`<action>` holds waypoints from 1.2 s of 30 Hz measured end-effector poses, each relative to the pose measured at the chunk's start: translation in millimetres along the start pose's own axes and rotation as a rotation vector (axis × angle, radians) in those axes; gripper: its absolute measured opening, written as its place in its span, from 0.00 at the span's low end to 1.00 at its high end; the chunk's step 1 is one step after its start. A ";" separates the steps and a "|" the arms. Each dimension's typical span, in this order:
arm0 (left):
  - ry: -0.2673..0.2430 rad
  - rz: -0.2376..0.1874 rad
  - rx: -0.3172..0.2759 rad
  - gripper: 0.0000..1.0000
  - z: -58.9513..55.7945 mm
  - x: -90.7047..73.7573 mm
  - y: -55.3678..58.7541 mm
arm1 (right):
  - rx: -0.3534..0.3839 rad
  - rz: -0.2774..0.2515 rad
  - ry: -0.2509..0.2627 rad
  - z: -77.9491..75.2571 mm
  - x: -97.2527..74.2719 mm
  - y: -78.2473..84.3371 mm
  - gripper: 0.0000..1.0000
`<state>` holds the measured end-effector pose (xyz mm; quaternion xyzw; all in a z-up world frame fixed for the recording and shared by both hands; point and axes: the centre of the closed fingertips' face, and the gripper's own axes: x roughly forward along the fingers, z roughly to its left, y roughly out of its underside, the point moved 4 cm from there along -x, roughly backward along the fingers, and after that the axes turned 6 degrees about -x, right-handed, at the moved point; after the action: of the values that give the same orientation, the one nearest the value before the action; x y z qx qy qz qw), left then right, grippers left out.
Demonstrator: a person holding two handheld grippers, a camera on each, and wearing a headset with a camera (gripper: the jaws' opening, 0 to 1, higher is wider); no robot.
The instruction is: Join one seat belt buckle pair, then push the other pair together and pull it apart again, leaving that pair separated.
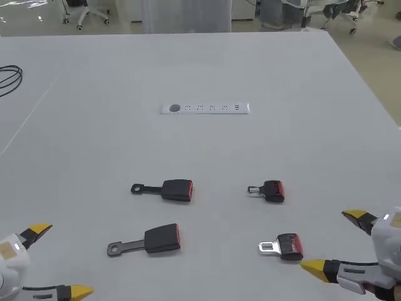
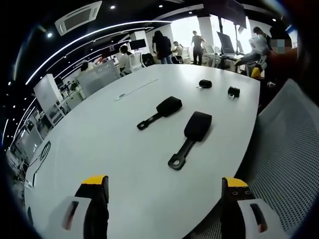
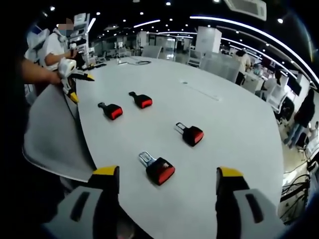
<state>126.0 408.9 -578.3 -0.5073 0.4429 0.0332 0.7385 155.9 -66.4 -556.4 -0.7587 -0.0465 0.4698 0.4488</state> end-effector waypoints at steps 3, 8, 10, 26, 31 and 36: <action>0.002 0.002 -0.012 0.94 -1.2 -0.4 1.1 | -0.010 0.012 0.007 -1.0 -0.2 0.8 0.79; 0.010 0.003 -0.028 0.90 -4.9 -1.3 1.8 | 0.010 0.007 0.012 -1.5 -1.4 -2.9 0.76; 0.009 0.005 -0.019 0.89 -5.7 -1.2 2.0 | 0.023 0.002 0.009 -1.3 -1.3 -2.9 0.74; 0.014 0.051 0.065 0.85 -7.9 1.3 5.1 | -0.030 0.033 0.006 2.4 -4.9 3.5 0.73; 0.013 0.058 0.069 0.85 -6.9 1.4 6.3 | -0.038 0.027 0.008 1.5 -4.1 1.4 0.74; 0.012 0.075 0.095 0.85 -7.3 2.0 7.3 | -0.065 0.023 0.015 -0.8 -4.0 -0.5 0.75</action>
<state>119.1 406.0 -585.5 -0.4550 0.4673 0.0368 0.7572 154.4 -68.5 -553.2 -0.7770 -0.0498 0.4672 0.4189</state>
